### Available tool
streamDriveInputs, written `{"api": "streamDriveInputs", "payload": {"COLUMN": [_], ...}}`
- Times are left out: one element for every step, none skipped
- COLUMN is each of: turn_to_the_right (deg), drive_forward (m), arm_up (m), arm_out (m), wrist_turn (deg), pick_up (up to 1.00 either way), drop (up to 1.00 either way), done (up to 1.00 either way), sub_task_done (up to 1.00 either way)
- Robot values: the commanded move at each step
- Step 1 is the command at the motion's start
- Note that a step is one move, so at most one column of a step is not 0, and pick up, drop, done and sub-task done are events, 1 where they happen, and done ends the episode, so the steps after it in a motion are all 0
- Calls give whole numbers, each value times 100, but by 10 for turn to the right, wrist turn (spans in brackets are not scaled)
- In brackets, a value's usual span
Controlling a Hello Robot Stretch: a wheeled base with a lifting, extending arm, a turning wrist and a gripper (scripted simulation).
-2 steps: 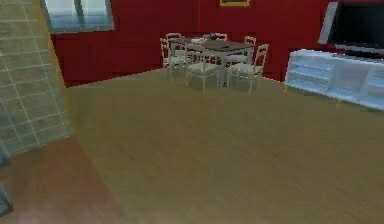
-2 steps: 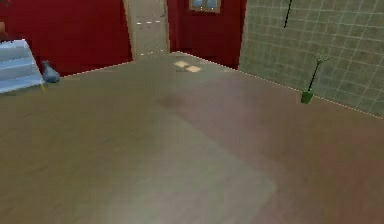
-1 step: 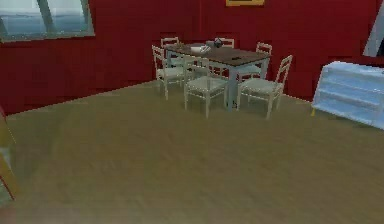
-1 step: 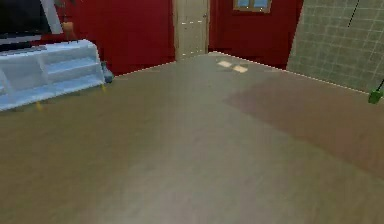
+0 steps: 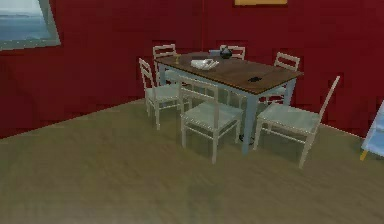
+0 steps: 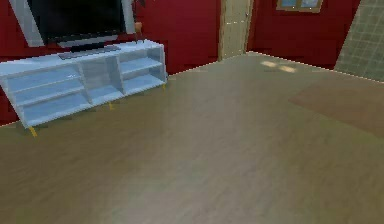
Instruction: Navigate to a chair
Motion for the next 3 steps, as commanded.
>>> {"api": "streamDriveInputs", "payload": {"turn_to_the_right": [-30,0,0], "drive_forward": [0,95,0], "arm_up": [0,0,0], "arm_out": [0,0,0], "wrist_turn": [0,0,0], "pick_up": [0,0,0], "drop": [0,0,0], "done": [0,0,100], "sub_task_done": [0,0,0]}}
